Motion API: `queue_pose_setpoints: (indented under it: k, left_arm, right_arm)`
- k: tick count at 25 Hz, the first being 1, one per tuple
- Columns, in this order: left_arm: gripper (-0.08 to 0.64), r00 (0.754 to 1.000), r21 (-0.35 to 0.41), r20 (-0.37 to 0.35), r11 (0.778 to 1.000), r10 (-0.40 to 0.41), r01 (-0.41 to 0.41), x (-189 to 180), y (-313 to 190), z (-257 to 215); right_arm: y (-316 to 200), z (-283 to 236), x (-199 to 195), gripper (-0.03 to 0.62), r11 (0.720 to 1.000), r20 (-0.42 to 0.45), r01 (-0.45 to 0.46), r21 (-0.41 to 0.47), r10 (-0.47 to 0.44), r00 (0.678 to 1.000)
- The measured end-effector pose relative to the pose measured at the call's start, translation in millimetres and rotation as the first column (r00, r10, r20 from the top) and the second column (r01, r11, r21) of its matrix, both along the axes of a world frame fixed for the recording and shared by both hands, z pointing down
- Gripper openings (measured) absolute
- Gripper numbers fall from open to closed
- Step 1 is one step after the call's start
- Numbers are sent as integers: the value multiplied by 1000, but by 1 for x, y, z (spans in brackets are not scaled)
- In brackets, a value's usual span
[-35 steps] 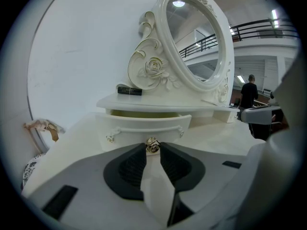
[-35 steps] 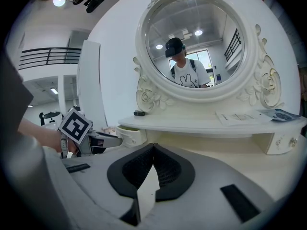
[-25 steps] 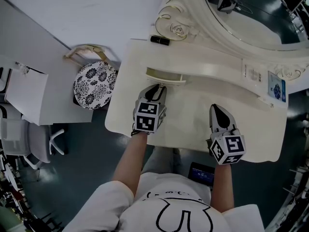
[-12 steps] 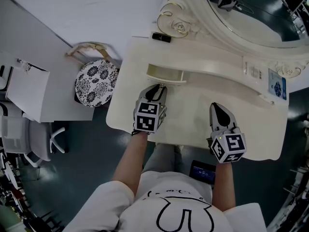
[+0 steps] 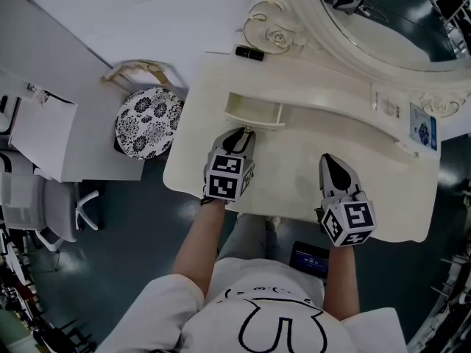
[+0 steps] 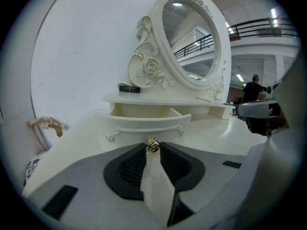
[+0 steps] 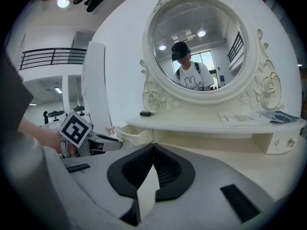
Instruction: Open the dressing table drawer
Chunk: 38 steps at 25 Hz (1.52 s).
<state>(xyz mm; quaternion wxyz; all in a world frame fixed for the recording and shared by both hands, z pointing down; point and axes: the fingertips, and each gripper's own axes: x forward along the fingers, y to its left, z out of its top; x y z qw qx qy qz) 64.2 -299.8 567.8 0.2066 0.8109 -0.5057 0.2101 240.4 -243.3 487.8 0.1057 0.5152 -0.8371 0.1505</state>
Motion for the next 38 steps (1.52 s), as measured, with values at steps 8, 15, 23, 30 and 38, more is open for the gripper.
queue_pose_setpoints:
  k: [8, 15, 23, 30, 38]
  left_arm:
    - [107, 1000, 0, 2, 1000, -4, 4, -1, 8, 0]
    - [107, 1000, 2, 0, 1000, -8, 8, -1, 14, 0]
    - [114, 999, 6, -5, 999, -32, 32, -2, 13, 0]
    - [191, 998, 26, 6, 998, -55, 55, -3, 9, -8]
    - [192, 998, 52, 4, 996, -68, 68, -5, 13, -22]
  right_arm:
    - [8, -2, 3, 20, 1000, 0, -10, 4, 10, 1000]
    - [12, -4, 5, 20, 1000, 2, -15, 10, 15, 1000]
    - [16, -5, 6, 20, 1000, 1, -14, 13, 14, 1000]
    - [16, -12, 11, 20, 999, -1, -16, 28, 16, 1000]
    - [16, -28, 12, 20, 998, -2, -3, 61, 3, 1000]
